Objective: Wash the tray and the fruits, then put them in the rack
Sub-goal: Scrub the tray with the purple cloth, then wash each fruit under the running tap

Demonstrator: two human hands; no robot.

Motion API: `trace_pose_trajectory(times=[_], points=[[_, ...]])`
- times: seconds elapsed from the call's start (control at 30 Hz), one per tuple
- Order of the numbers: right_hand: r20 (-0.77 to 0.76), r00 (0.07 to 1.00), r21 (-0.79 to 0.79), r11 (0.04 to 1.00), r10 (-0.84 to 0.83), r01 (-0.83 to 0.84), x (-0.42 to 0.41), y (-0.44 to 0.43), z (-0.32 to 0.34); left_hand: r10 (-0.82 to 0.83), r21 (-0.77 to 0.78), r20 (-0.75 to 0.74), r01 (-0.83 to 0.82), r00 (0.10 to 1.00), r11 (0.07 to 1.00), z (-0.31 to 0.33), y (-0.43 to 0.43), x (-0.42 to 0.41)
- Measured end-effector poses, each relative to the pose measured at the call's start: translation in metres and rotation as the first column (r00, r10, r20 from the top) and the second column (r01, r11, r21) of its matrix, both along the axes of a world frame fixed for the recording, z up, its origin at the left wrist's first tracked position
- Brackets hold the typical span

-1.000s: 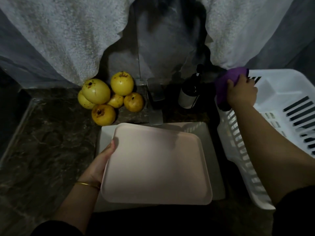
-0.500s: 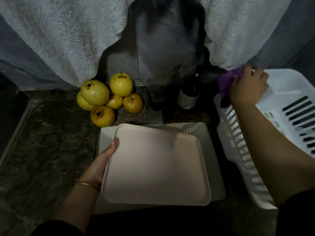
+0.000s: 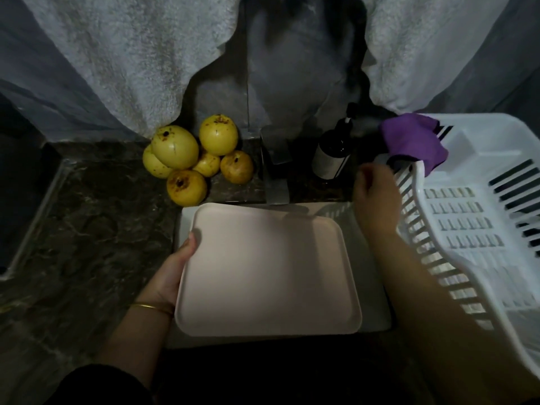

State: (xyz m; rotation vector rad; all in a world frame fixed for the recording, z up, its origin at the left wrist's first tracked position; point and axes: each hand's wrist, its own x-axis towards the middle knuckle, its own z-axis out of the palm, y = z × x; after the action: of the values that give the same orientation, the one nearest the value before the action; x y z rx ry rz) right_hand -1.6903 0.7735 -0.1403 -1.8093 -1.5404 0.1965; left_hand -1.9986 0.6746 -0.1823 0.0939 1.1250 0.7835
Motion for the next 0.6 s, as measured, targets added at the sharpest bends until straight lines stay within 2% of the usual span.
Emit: trace_pose_trajectory(times=[0.07, 0.13, 0.2, 0.3, 0.37, 0.5, 0.6], points=[[0.045, 0.999, -0.269, 0.963, -0.024, 0.035, -0.005, -0.020, -0.026, -0.004, 0.001, 0.012, 0.004, 1.000, 1.000, 0.002, -0.005, -0.005], [0.067, 0.997, -0.545, 0.836, -0.029, 0.061, -0.007, -0.036, -0.047, 0.000, 0.006, 0.030, -0.001, 1.000, 1.000, 0.002, -0.011, -0.011], [-0.003, 0.999, -0.696, 0.717, -0.054, 0.037, -0.008, -0.048, -0.059, 0.026, 0.029, 0.077, -0.028, 0.997, 0.999, 0.003, -0.019, -0.018], [-0.172, 0.985, -0.719, 0.682, 0.016, -0.136, -0.013, -0.062, -0.058, 0.066, 0.074, 0.128, -0.076, 0.990, 0.994, 0.004, -0.030, -0.025], [-0.300, 0.953, -0.677, 0.696, 0.035, -0.239, -0.018, -0.070, -0.053, 0.089, 0.078, 0.077, -0.095, 0.993, 0.992, 0.001, -0.037, -0.028], [-0.532, 0.843, -0.622, 0.712, -0.081, -0.325, -0.023, -0.074, -0.038, 0.191, 0.053, -0.147, -0.186, 0.970, 0.981, -0.013, -0.044, -0.042], [-0.653, 0.748, -0.574, 0.721, -0.118, -0.387, -0.027, -0.075, -0.030, 0.160, 0.137, -0.421, -0.112, 0.893, 0.984, -0.017, -0.050, -0.048]])
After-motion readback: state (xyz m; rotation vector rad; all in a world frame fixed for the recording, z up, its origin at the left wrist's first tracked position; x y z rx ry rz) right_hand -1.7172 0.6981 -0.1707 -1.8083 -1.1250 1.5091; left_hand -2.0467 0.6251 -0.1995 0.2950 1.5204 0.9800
